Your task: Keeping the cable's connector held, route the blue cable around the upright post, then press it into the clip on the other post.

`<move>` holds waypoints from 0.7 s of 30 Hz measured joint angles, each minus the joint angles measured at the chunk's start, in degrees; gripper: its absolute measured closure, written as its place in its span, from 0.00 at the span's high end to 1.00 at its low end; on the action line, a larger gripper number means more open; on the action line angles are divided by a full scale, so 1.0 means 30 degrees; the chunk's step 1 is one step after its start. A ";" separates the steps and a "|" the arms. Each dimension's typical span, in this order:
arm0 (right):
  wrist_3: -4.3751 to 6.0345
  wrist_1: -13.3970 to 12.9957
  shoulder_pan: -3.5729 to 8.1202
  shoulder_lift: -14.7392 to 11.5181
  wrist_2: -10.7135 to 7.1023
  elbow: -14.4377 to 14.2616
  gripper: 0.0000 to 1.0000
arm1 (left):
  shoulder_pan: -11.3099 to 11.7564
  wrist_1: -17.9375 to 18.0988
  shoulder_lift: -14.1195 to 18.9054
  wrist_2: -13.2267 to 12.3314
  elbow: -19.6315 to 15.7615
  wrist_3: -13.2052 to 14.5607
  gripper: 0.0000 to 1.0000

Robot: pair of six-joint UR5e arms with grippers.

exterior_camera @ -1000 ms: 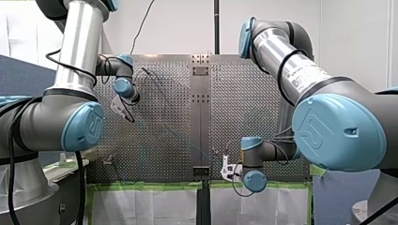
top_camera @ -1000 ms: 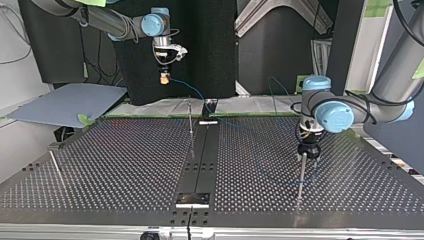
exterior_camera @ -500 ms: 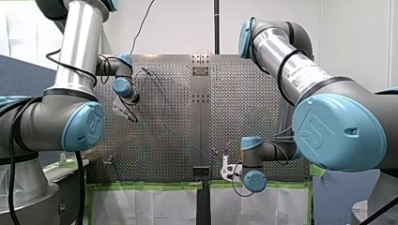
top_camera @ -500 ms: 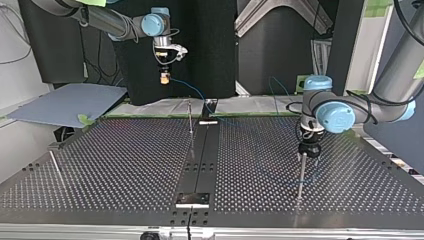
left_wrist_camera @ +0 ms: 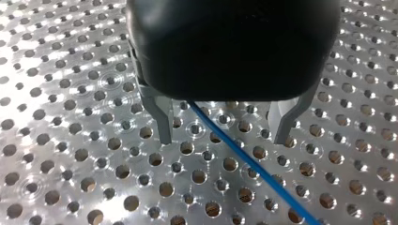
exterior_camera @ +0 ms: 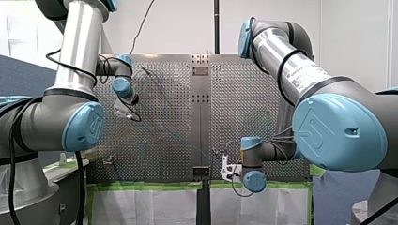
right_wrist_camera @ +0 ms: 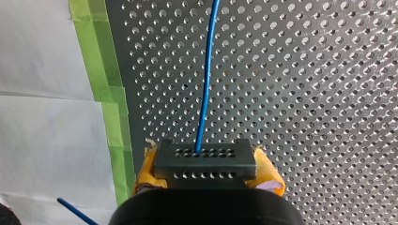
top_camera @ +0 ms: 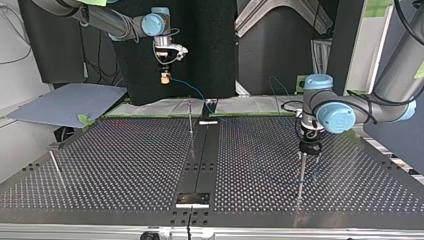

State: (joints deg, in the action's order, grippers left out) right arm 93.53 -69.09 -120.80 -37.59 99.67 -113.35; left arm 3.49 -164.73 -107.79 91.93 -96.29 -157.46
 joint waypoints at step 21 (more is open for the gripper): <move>-0.0004 0.0041 -0.0031 -0.0028 0.0001 0.0000 0.00 | 0.0161 -0.0049 0.0014 -0.0022 -0.0524 -0.0975 1.00</move>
State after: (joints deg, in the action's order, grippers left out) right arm 93.52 -68.97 -120.89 -37.67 99.68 -113.35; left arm 3.97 -164.88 -107.75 91.86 -97.86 -160.39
